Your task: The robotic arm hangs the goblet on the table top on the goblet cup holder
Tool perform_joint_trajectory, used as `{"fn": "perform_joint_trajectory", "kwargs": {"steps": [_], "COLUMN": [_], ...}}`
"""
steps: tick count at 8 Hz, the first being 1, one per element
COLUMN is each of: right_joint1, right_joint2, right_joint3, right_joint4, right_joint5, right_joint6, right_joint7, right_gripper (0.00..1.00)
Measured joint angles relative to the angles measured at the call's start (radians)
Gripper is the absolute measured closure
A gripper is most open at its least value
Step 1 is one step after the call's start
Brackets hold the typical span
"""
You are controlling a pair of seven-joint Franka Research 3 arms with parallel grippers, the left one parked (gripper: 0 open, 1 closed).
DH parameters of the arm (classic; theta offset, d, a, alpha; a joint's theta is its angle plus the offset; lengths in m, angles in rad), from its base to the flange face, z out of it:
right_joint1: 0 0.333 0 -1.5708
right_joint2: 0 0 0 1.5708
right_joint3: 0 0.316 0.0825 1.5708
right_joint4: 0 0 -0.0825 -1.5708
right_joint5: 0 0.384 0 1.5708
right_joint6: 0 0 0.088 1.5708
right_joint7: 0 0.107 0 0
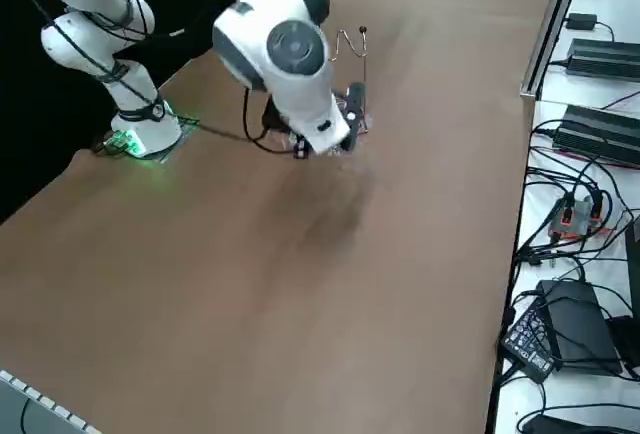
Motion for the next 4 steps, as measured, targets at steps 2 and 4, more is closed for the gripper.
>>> {"fn": "perform_joint_trajectory", "kwargs": {"steps": [2,4], "right_joint1": [0.013,0.017], "right_joint2": [-0.014,-0.013], "right_joint3": [0.001,0.001], "right_joint4": [0.03,0.06], "right_joint5": [-0.002,-0.001], "right_joint6": [-0.083,-0.139], "right_joint7": [0.139,0.269], "right_gripper": [0.89,0.89]}}
